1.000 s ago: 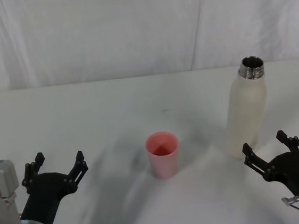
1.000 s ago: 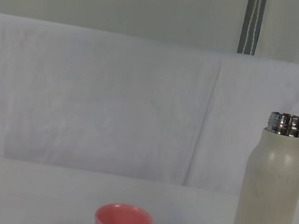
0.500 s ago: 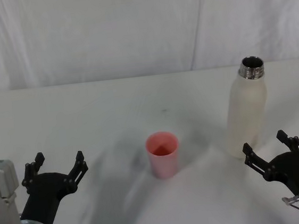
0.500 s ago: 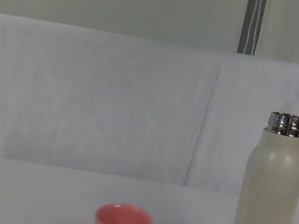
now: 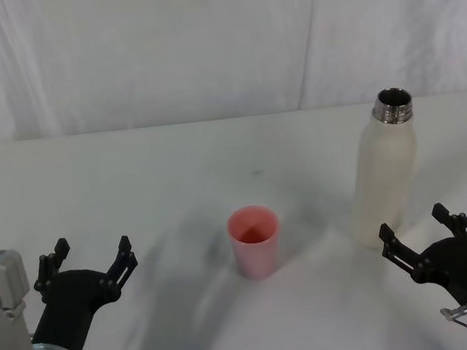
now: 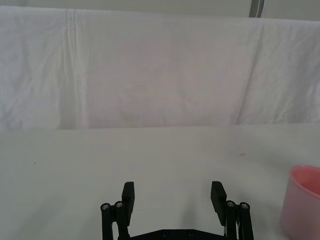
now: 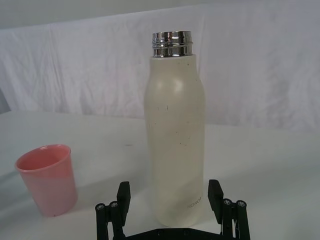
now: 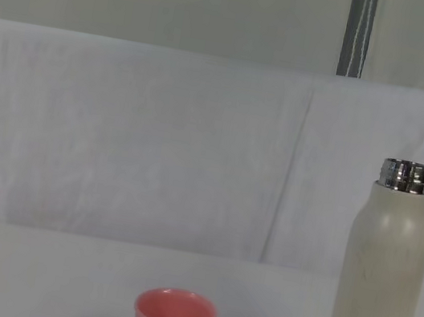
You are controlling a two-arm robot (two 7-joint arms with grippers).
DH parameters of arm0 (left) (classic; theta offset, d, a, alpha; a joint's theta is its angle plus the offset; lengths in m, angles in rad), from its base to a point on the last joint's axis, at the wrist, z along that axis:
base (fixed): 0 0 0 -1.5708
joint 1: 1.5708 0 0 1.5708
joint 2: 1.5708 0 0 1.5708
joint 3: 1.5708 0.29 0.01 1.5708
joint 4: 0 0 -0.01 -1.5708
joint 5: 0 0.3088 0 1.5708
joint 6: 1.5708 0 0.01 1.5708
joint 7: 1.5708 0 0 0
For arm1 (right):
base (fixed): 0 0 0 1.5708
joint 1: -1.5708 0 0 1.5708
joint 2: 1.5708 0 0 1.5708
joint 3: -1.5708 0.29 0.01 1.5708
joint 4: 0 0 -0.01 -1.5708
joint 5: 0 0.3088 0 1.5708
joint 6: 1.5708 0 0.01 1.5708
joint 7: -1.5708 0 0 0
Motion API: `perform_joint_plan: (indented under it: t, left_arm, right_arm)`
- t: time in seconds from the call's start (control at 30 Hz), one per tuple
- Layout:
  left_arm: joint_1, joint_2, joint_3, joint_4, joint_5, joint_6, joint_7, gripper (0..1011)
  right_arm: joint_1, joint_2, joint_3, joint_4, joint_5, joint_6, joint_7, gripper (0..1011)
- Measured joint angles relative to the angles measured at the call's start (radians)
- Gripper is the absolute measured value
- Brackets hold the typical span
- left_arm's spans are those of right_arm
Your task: Grasp the thermos with one hand and pour water into the cup lid.
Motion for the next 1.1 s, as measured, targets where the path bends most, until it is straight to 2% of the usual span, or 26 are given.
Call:
perform_joint_plan:
  t: [1.1]
  left_arm:
    - [0.0, 0.0, 0.0, 0.0, 0.0, 0.0, 0.0, 1001]
  right_arm:
    - [0.0, 0.0, 0.0, 0.0, 0.0, 0.0, 0.0, 1002]
